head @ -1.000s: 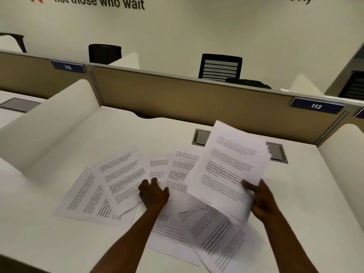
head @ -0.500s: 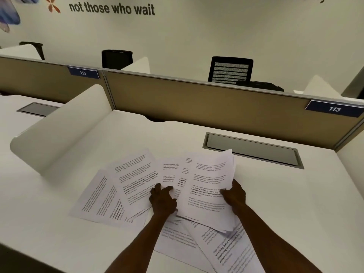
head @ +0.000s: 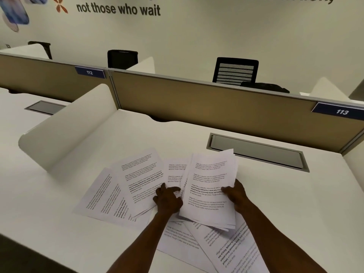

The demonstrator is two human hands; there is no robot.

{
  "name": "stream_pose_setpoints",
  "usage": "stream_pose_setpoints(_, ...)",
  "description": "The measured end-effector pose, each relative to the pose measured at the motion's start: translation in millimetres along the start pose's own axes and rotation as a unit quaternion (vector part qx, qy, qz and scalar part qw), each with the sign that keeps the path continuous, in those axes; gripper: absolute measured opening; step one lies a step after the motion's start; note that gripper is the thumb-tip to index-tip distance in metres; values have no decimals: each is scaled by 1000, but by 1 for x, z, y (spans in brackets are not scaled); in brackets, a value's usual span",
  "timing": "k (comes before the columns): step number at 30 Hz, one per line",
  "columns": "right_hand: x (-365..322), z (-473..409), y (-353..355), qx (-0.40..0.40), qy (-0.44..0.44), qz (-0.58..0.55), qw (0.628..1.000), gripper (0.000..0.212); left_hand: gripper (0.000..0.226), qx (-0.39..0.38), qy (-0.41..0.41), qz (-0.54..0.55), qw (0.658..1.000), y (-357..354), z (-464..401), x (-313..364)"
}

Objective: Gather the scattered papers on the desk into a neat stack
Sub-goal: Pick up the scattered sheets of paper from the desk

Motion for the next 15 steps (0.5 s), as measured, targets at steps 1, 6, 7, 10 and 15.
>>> stream_pose_setpoints(1, -2, 3, -2, -8, 22, 24, 999, 60, 44, 7, 5, 13, 1000, 1, 0, 0)
stream_pose_setpoints(6, -9, 13, -10, -42, 78, 64, 994, 61, 53, 39, 37, 91, 994, 7, 0, -2)
stream_pose_setpoints(7, -10, 13, -12, -52, 84, 65, 993, 60, 55, 44, 38, 107, 993, 8, 0, -2)
stream_pose_setpoints(10, -12, 17, -22, -68, 97, 99, 988, 59, 59, 63, 42, 194, 978, 15, -2, -5)
stream_pose_setpoints(15, -10, 22, -38, -45, 103, 143, 983, 59, 65, 39, 78, 329, 940, 23, -9, -8)
Point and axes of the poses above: each hand's wrist, its own z-axis away from the middle knuckle, its own y-axis out of the back of the hand, x = y × z, the point moved 5 cm from there along -z, towards the middle knuckle, and after that the axes turned 1 degree about -z, right-handed, at the moved point
